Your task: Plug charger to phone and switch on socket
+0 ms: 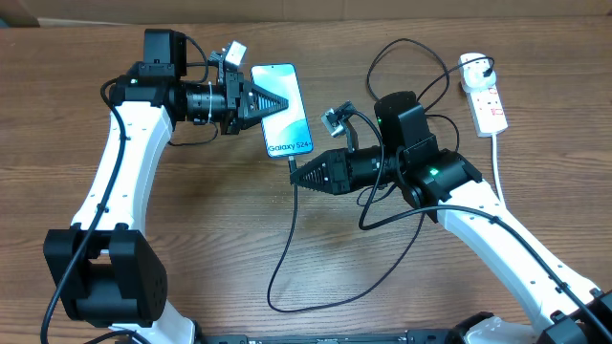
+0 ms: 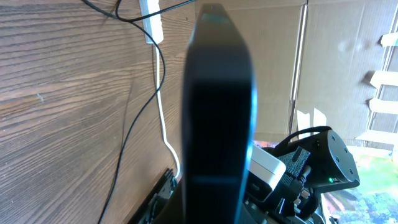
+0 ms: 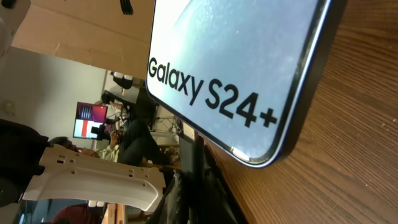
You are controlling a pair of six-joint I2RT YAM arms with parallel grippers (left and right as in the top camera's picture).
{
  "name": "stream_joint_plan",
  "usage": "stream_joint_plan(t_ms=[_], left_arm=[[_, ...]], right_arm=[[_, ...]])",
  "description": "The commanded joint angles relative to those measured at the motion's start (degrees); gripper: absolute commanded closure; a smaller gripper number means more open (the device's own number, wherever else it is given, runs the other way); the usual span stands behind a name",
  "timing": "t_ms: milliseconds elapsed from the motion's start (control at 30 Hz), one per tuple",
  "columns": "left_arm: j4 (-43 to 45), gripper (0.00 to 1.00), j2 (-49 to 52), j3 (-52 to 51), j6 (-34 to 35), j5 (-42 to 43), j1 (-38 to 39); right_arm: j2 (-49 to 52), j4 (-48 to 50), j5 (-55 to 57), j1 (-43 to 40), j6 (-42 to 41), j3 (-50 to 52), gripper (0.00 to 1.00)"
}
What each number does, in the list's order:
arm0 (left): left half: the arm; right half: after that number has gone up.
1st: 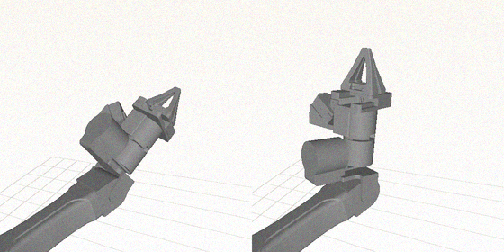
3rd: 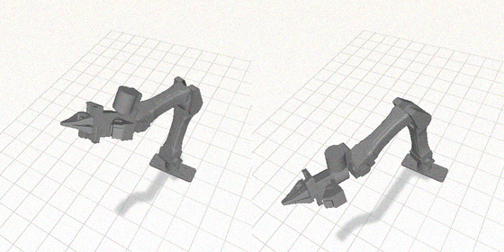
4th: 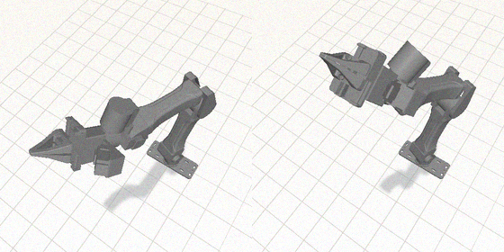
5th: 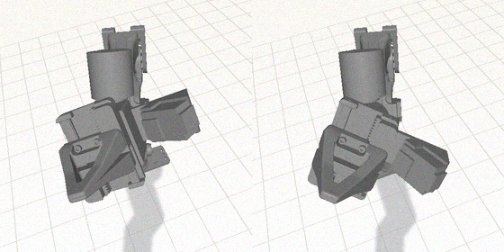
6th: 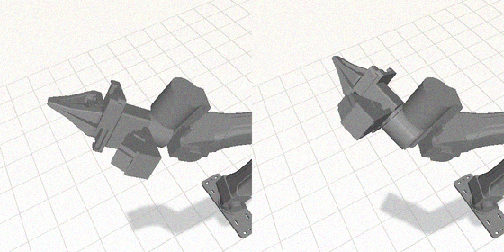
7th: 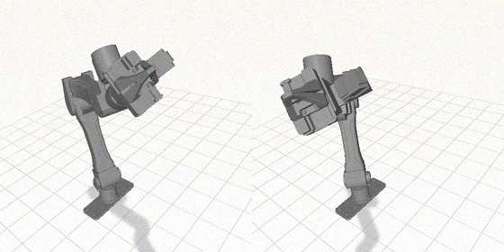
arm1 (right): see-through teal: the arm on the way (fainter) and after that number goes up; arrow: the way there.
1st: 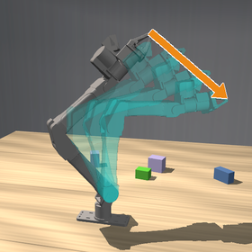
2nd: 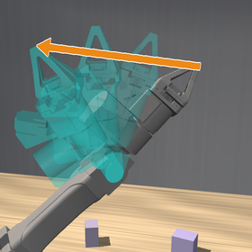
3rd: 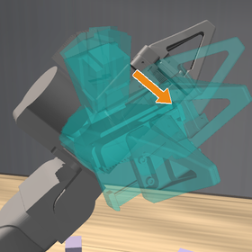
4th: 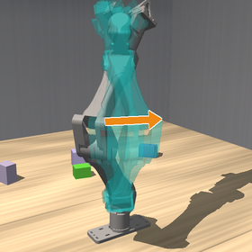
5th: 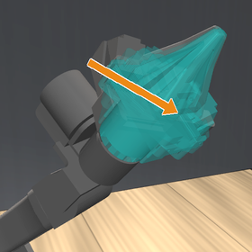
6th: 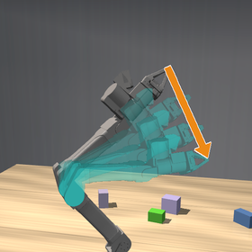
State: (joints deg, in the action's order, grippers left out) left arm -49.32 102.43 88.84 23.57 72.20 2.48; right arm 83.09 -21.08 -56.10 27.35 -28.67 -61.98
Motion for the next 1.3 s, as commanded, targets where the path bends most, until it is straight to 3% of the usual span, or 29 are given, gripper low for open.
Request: stream_joint_plan(t_ms=[0,1267], left_arm=[[0.00,0.96,0.17,0.87,-1.31,2.36,-0.31],[-2.56,0.96,0.17,0.87,-4.76,3.17,-0.31]], right_arm=[[-0.68,0.37,0.98,-0.48,0.20,-1.49,0.96],[-0.68,0.37,0.52,-0.48,0.15,-1.49,0.96]])
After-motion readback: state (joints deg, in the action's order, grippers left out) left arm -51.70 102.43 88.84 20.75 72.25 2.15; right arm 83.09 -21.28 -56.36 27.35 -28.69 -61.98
